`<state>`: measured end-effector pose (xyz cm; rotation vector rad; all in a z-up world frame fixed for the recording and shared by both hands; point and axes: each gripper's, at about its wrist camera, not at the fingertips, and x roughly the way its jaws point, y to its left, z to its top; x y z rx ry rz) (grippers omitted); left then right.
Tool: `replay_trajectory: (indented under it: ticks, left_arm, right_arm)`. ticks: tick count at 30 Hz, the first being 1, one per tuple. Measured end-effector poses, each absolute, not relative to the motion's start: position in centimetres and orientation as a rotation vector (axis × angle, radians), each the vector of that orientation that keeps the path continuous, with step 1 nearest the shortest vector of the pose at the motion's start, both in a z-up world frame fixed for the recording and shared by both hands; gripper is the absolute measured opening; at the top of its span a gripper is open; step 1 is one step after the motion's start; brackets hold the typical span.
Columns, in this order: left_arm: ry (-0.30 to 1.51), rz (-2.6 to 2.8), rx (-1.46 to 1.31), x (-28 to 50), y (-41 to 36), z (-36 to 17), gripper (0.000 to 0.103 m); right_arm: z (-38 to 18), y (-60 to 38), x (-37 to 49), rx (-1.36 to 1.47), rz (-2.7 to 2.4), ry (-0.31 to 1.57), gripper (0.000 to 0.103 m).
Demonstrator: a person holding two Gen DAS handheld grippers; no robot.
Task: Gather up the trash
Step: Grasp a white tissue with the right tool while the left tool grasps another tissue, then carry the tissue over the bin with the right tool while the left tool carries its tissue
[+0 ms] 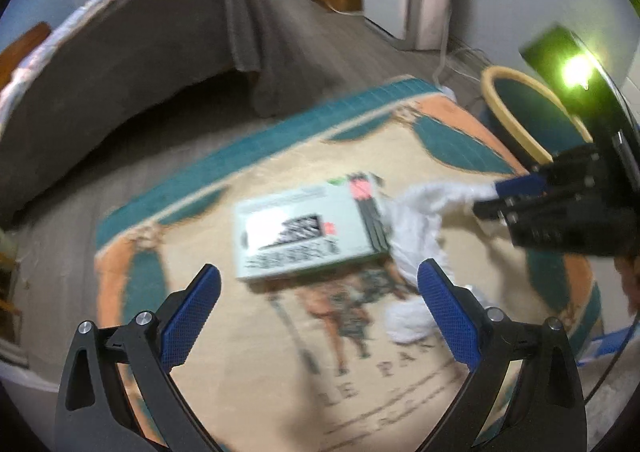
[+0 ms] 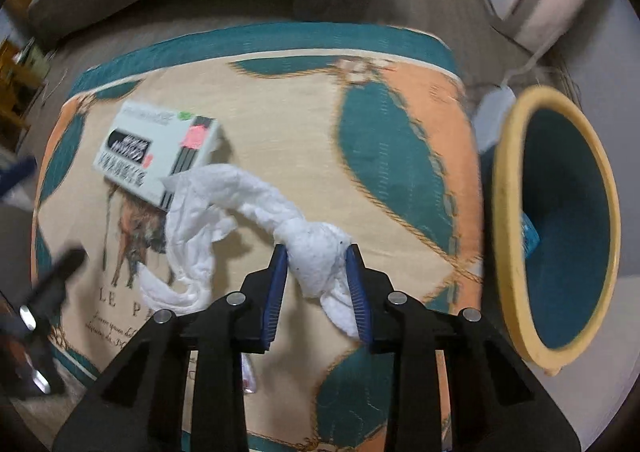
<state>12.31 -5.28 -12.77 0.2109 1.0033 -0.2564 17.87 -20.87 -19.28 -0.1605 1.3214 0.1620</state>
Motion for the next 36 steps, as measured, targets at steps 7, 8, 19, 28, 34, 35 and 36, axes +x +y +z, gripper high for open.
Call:
replay_trajectory:
  ticks: [7, 8, 19, 28, 34, 35, 36]
  left_arm:
    - [1.055, -0.377, 0.220, 12.1, -9.3, -15.2, 0.078]
    - [1.060, -0.388, 0.229, 12.0, -9.7, -15.4, 0.074]
    - [1.167, -0.394, 0.259, 12.3, -10.6, -18.5, 0.031]
    - [1.040, -0.373, 0.167, 12.9, -8.7, -13.9, 0.018]
    - [0.970, -0.341, 0.140, 13.0, -7.3, -10.7, 0.018]
    - [0.961, -0.339, 0.135, 12.7, -7.4, -10.2, 0.018]
    - [0.953, -0.337, 0.135, 12.6, -7.6, -9.7, 0.018]
  right_arm:
    - [-19.1, -23.0, 18.5, -0.098, 0.099, 1.326, 0.030]
    - [-19.0, -23.1, 18.5, -0.095, 0.102, 1.324, 0.030]
    - [-20.1, -23.4, 19.0, -0.106, 0.182, 1.346, 0.032]
    - [-17.1, -23.9, 19.0, -0.046, 0.230, 1.281, 0.027]
    - [-12.7, -24.0, 18.4, 0.022, 0.263, 1.180, 0.027]
    - [-12.1, -24.1, 18.2, 0.022, 0.259, 1.163, 0.027]
    - [-11.6, -24.2, 18.1, 0.024, 0.253, 1.150, 0.027]
